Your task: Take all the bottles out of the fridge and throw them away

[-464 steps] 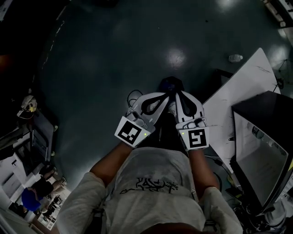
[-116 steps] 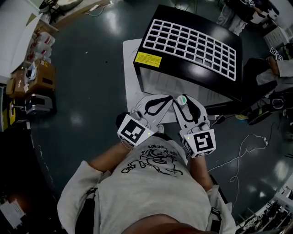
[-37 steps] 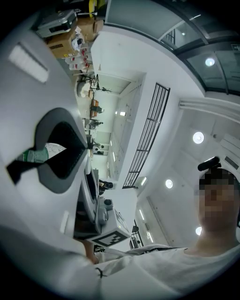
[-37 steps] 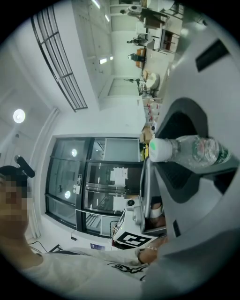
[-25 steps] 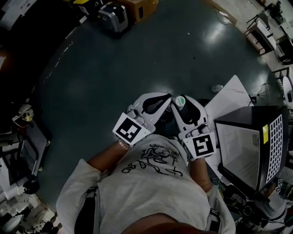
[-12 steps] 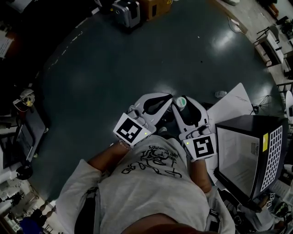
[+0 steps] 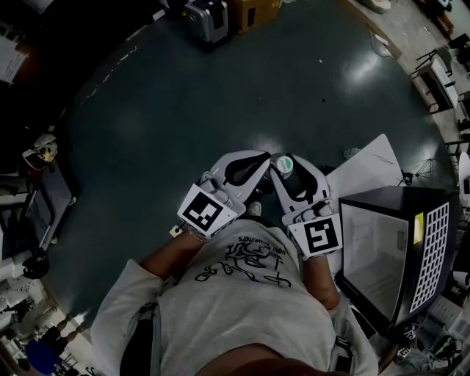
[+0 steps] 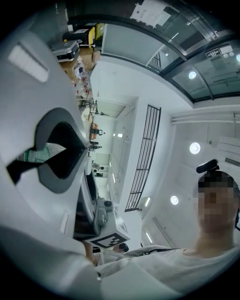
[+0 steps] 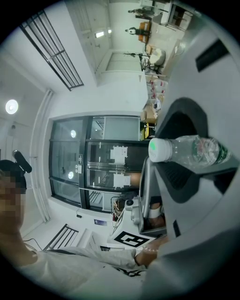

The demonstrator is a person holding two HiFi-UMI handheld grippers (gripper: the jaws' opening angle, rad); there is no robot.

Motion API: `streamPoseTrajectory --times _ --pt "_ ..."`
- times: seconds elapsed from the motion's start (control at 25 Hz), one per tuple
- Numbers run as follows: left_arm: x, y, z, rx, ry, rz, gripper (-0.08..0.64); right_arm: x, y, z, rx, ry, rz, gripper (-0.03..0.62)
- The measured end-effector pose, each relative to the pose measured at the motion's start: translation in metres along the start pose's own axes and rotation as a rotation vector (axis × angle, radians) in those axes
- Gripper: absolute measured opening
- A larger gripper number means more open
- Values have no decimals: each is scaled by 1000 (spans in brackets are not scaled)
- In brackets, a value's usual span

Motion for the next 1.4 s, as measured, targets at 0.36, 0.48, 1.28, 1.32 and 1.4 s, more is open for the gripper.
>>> streamPoseTrajectory --times 0.36,0.48,1.28,1.32,1.4 --pt "11 -21 14 -20 19 16 6 15 -13 -20 -20 3 13 153" --pt "14 -25 17 -21 41 3 6 19 -15 -22 -25 10 14 153" --pt "41 -2 29 61 96 -10 6 46 -20 -8 36 43 46 155" --pt "43 -1 29 64 103 -16 6 49 -20 -6 40 42 57 153" --pt "48 1 30 55 122 -50 6 55 -22 -4 50 48 62 154"
Point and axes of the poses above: the fingertips, and each gripper's own axes: z forward along the fingers, y to its left, x out of its underside, the point moved 9 cm from there along -z, backward along the fingers, and after that the axes turned 5 degrees about x, right-handed, at the moved point
